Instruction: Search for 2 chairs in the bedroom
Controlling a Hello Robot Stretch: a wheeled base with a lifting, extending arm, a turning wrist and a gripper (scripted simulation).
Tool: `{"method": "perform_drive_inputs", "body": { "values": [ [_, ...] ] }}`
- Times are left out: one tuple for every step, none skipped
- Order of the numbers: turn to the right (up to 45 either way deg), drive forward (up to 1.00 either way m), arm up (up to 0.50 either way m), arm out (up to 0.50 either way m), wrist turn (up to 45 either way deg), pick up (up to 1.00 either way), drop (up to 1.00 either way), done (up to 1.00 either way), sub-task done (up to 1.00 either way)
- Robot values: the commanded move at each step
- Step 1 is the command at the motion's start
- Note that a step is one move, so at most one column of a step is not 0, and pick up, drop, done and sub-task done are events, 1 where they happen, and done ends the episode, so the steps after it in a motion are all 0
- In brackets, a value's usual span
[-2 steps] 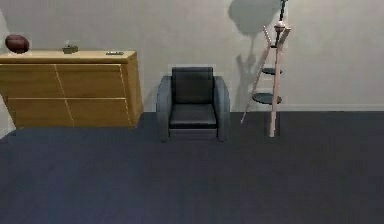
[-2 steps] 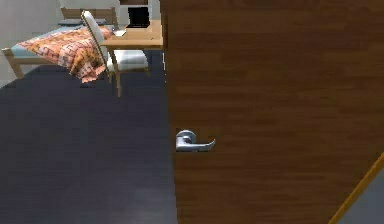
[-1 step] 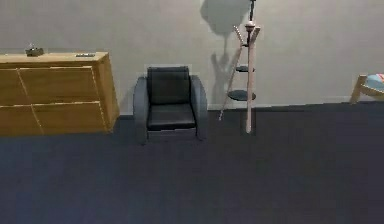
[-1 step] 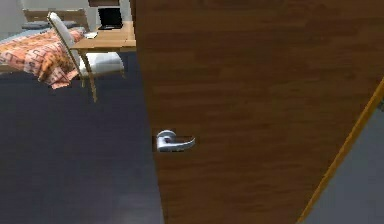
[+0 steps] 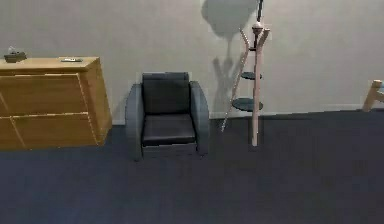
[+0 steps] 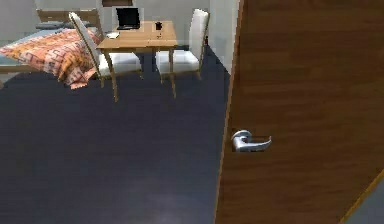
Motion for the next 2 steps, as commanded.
{"method": "perform_drive_inputs", "body": {
  "values": [
    [45.0,0.0,0.0,0.0,0.0,0.0,0.0,0.0,0.0],
    [12.0,0.0,0.0,0.0,0.0,0.0,0.0,0.0,0.0]
  ]
}}
